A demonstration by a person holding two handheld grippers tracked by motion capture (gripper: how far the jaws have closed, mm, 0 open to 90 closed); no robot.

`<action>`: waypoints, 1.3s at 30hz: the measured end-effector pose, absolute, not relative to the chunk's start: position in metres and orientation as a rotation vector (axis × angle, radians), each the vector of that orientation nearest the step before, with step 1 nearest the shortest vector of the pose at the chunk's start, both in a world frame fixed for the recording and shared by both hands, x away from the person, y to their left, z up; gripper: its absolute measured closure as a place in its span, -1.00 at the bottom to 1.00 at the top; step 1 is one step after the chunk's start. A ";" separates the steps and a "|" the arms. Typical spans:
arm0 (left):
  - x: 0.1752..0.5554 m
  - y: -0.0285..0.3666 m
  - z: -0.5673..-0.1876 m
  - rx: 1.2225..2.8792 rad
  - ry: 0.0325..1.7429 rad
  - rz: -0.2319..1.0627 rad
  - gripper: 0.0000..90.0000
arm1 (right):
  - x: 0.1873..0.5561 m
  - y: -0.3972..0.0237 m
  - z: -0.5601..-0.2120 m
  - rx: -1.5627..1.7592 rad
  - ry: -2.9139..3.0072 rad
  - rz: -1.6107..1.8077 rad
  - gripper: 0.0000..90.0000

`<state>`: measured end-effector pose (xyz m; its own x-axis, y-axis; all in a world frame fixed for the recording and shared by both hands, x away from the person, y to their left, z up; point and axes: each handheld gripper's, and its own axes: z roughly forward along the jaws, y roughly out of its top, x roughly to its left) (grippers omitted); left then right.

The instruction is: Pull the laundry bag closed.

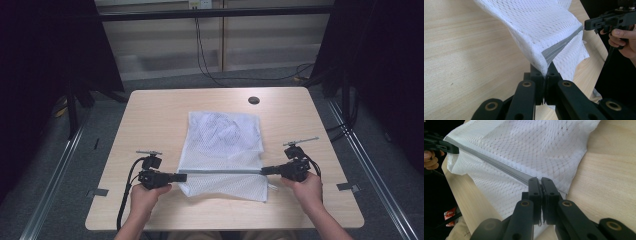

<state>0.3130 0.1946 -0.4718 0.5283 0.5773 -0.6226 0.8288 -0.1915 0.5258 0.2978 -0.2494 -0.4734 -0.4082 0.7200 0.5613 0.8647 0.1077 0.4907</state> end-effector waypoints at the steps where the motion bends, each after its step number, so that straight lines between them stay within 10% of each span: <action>1: 0.313 0.195 -0.472 1.887 1.158 -0.355 0.97 | 0.298 -0.249 -0.473 -1.593 -2.194 -1.182 0.94; 21: 0.309 0.194 -0.472 1.898 1.126 -0.357 0.92 | 0.295 -0.256 -0.475 -1.599 -2.198 -1.206 0.93; 39: 0.311 0.194 -0.464 1.973 1.146 -0.181 -0.36 | 0.288 -0.261 -0.467 -1.621 -2.287 -1.269 0.13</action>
<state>0.3109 0.1945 -0.4637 0.5742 0.6558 -0.4902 0.7751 -0.2425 0.5835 0.2880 -0.2607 -0.4668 -0.4435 0.7557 0.4818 0.8088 0.1059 0.5785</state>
